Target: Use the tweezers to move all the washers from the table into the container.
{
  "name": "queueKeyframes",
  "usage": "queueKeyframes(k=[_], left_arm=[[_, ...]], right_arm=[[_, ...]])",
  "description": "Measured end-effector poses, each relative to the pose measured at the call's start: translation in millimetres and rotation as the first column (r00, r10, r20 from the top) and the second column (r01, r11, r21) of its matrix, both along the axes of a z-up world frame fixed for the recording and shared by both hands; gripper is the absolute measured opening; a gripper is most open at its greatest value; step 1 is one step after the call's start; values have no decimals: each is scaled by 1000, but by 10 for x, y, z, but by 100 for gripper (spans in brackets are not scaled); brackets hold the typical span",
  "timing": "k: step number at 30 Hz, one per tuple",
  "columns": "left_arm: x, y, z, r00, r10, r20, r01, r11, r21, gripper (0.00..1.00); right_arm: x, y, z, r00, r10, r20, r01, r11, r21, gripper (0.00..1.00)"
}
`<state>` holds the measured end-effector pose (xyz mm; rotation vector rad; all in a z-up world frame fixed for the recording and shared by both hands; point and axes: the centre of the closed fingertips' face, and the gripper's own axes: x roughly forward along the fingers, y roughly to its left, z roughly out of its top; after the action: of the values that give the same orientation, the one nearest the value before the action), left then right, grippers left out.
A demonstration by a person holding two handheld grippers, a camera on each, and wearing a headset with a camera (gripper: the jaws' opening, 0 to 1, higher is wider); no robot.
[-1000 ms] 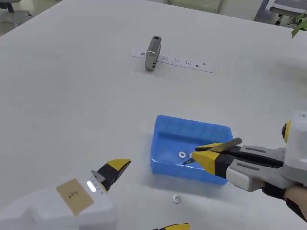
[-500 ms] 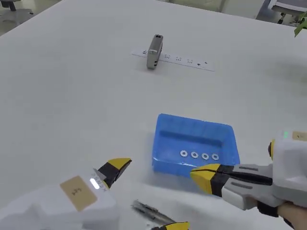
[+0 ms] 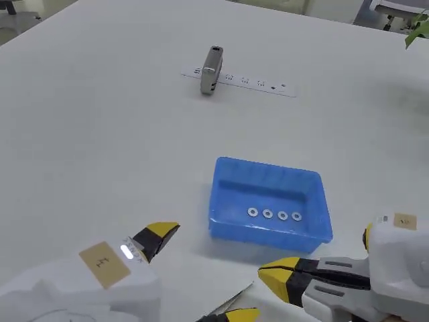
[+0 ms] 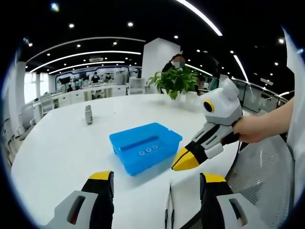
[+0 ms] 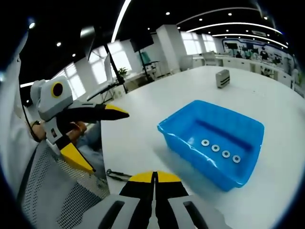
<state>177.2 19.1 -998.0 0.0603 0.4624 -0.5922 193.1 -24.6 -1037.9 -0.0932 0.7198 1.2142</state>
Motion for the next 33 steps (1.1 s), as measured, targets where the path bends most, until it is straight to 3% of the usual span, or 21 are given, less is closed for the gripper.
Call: queueKeyframes(k=[3, 5, 10, 12, 16, 18, 19, 20, 22, 24, 27, 33], left_arm=[[-15, -13, -27, 1000, -10, -16, 10, 1000, 0, 72], [-43, -47, -69, 999, -29, -44, 29, 1000, 1, 69], [-127, -42, -248, 990, -67, -125, 81, 990, 113, 62], [-162, -87, -270, 985, -107, -138, 126, 982, 139, 54], [-278, -190, -345, 951, -215, -222, 254, 953, 164, 29], [-216, -175, -362, 943, -226, -244, 272, 947, 173, 21], [-171, -168, -369, 942, -222, -252, 269, 948, 170, 21], [-126, -164, -404, 933, -224, -283, 276, 948, 160, 25], [-25, -180, -436, 928, -233, -291, 288, 944, 162, 25], [-16, -219, -480, 911, -264, -316, 329, 929, 172, 21], [16, -310, -546, 896, -300, -328, 377, 904, 204, 15], [73, -521, -649, 866, -351, -356, 438, 876, 203, 10]], right_arm=[[1, -7, -14, 1000, -6, -7, 6, 1000, 2, 0], [8, -13, -17, 1000, -11, -10, 11, 1000, 6, 0], [-2, -37, -24, 1000, -20, -16, 20, 1000, 9, 0], [-16, -66, -30, 1000, -25, -16, 26, 1000, 6, 0], [-53, -177, -63, 998, -54, -25, 54, 999, -3, 0], [-74, -244, -73, 996, -83, -40, 83, 997, 0, 0], [-83, -271, -78, 995, -93, -43, 93, 996, 1, 0], [-103, -314, -90, 993, -109, -53, 109, 994, -2, 0], [-131, -382, -114, 990, -129, -62, 128, 992, -11, 0], [-155, -435, -132, 988, -141, -71, 139, 990, -23, 0], [-185, -510, -132, 984, -161, -71, 159, 987, -33, 0], [-234, -589, -144, 976, -198, -94, 197, 980, -26, 0]])
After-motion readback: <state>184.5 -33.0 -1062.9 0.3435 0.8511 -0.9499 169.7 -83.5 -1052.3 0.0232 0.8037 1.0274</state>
